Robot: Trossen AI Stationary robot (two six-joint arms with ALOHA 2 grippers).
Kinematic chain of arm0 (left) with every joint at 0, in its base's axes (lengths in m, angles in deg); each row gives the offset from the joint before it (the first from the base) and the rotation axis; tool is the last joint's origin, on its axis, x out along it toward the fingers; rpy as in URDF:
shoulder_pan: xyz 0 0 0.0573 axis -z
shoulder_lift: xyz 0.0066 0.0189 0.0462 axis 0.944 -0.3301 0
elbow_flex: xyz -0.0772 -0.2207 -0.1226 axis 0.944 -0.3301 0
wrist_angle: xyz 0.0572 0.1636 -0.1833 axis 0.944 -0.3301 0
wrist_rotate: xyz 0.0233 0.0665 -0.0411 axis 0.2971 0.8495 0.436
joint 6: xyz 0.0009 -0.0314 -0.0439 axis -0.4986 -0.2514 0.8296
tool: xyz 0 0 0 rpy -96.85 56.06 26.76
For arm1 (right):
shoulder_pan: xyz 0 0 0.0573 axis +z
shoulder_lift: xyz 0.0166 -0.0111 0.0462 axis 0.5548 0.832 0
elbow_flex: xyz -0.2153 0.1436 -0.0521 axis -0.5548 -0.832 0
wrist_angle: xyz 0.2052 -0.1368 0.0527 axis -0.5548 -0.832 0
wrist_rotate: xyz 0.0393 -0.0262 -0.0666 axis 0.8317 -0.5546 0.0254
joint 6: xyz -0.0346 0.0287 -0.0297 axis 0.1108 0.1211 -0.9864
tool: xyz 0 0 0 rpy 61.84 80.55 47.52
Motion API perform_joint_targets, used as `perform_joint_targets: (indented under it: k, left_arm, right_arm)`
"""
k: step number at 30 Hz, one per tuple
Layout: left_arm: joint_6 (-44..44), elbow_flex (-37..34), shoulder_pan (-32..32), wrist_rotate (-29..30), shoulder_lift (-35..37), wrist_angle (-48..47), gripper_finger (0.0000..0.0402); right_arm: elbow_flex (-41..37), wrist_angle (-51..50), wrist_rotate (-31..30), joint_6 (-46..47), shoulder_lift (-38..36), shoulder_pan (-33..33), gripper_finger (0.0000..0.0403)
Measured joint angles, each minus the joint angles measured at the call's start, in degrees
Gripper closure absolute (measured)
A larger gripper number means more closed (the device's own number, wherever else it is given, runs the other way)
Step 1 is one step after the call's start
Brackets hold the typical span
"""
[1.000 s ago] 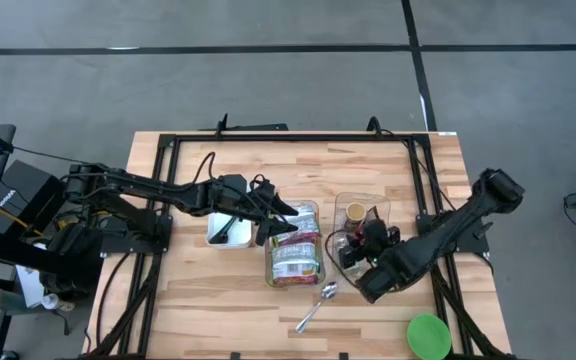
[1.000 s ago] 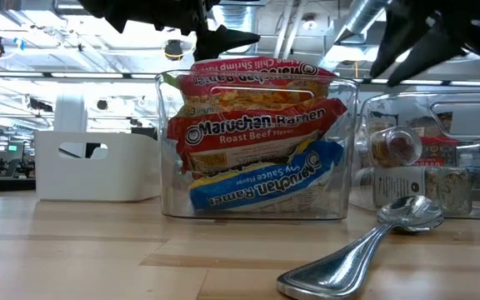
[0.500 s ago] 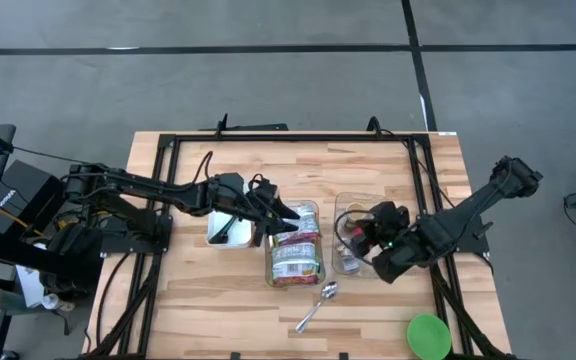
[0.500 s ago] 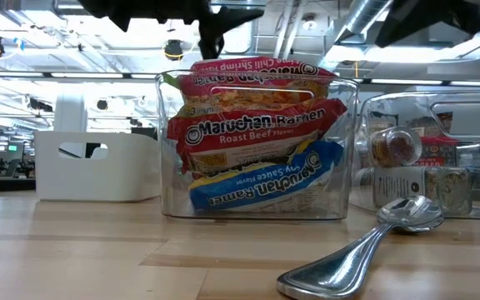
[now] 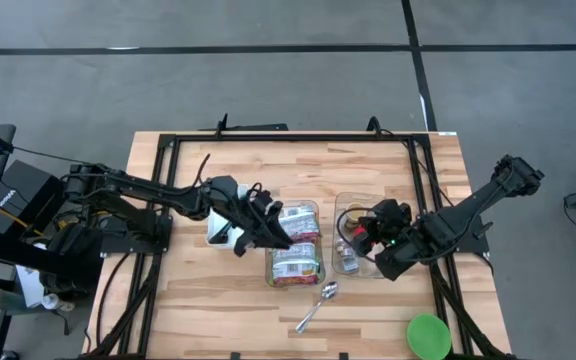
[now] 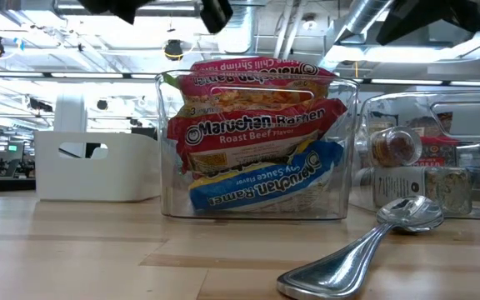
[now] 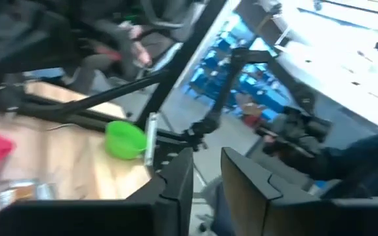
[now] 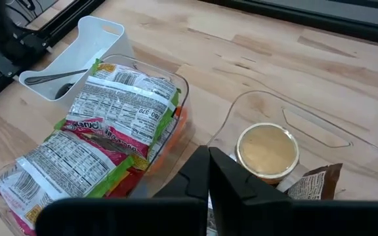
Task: Pick & Place Food Item
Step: Adjust the left transparent bin on the table
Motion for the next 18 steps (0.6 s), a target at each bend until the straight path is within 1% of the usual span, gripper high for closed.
perform_joint_targets:
  k: [7,11,15,18]
  left_arm:
    - [0.7,0.0,4.2,-0.2,0.0,1.5,0.0374]
    - [2.7,0.0,6.9,0.0,0.0,2.6,0.0398]
    - [6.2,0.0,8.8,2.9,0.0,6.2,0.0397]
    - [8.4,0.0,10.1,6.9,0.0,9.1,0.0398]
  right_arm:
    - [0.0,-0.2,-0.2,-0.2,0.0,0.0,0.0402]
    - [0.0,-0.2,-0.2,-1.5,0.0,0.0,0.0402]
    - [0.0,-0.2,-0.1,-3.9,0.0,0.0,0.0402]
    - [0.0,-0.1,0.2,-5.2,0.0,0.0,0.0402]
